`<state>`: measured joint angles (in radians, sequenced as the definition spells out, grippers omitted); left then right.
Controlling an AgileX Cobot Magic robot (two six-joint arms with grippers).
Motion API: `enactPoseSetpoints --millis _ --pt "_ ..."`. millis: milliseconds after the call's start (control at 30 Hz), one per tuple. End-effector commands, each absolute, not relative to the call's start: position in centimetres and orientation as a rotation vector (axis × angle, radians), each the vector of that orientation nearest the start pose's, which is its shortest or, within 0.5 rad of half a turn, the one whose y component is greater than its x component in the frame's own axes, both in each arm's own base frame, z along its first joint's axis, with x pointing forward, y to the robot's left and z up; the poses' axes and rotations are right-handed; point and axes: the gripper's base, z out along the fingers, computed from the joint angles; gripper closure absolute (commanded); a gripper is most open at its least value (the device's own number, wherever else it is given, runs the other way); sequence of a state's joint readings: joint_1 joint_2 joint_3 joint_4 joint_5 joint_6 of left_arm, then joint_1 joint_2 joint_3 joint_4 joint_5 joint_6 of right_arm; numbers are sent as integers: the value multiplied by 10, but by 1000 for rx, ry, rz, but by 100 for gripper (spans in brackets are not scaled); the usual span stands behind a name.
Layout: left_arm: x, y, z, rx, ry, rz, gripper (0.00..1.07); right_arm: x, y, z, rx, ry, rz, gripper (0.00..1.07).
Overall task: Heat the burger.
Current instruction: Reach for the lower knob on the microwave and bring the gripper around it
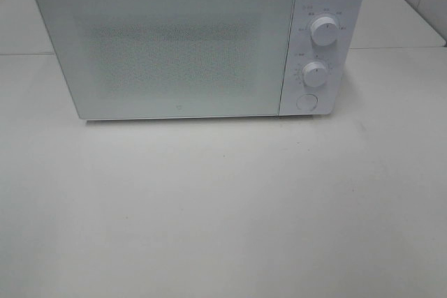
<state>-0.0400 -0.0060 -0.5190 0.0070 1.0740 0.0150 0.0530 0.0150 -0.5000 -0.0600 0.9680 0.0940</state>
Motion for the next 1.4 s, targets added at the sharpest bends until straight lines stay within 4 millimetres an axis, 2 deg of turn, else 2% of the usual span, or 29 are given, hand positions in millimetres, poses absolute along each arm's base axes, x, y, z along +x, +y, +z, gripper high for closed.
enactPoseSetpoints --millis 33,200,533,633,700,1000,1400 --pt "-11 0 281 50 2015 -14 9 12 -4 297 38 1937 21 29" --pt "-11 0 281 50 2015 -14 9 27 -3 302 26 1932 15 29" --pt "-11 0 281 50 2015 -14 9 80 1 299 8 1920 23 31" --pt "-11 0 281 50 2015 -14 9 84 1 298 6 1908 25 31" --pt "-11 0 281 50 2015 -14 9 97 2 297 -1 1866 30 31" --pt "-11 0 281 50 2015 -14 9 129 5 285 -11 1808 46 31" --pt "-11 0 281 50 2015 -14 9 164 8 280 -19 1734 63 31"
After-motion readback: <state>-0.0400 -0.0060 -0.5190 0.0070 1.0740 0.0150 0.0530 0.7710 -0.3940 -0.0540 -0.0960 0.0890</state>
